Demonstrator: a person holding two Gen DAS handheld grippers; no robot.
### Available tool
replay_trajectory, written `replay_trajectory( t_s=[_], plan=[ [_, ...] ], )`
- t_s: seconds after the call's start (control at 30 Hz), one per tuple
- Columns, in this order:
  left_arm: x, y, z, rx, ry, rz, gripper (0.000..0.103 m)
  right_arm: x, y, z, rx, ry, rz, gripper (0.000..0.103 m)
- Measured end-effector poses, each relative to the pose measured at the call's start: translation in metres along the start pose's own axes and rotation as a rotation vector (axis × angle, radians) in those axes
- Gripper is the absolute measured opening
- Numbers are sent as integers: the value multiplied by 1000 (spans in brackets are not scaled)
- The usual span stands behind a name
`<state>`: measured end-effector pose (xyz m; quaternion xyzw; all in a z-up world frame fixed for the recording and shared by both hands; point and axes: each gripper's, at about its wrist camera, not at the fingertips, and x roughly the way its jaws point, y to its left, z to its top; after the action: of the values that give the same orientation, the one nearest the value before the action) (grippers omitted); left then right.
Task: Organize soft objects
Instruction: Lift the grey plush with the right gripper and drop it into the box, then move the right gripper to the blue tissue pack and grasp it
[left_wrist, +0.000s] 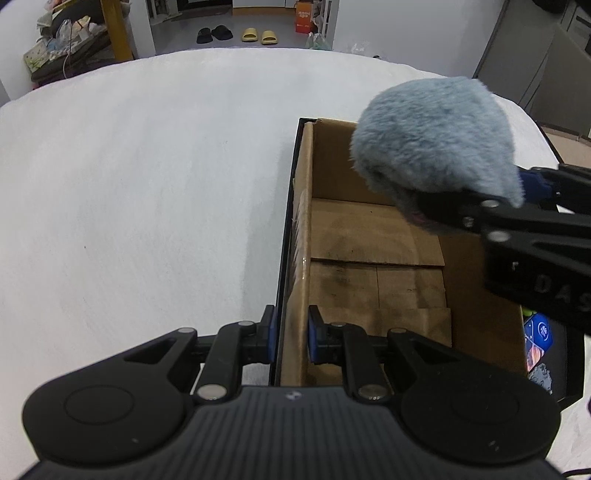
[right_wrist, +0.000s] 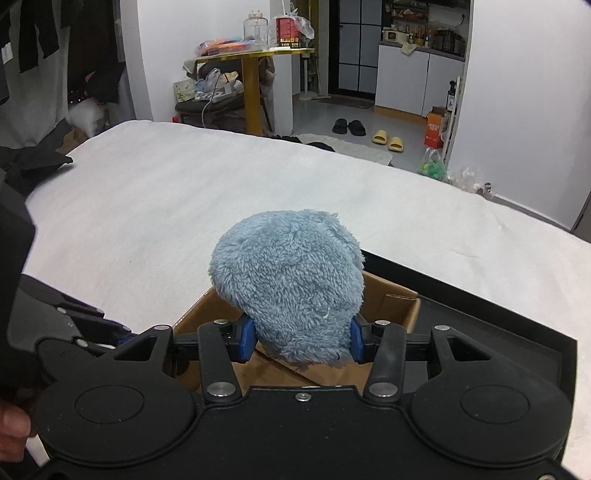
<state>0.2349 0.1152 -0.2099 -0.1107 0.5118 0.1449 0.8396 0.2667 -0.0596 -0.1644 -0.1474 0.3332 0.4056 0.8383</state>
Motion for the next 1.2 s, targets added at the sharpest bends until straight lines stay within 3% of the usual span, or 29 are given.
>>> replay_trajectory(
  t_s=[0.2,0.33,0.77,1.2],
  plan=[
    [-2,8,1,-29,5,-7,16,8,5,0,-3,18,20,47],
    [-2,5,4,-34,13,-5,16,18,8,-5,-19,63,49,60],
    [-4,-13,4,5,-7,40,21,-9,-7,-17,11,41,44,59],
    [-5,-26,-3,16,-20,89,44,-37,-42,-39,87,14,-25,60]
  ],
)
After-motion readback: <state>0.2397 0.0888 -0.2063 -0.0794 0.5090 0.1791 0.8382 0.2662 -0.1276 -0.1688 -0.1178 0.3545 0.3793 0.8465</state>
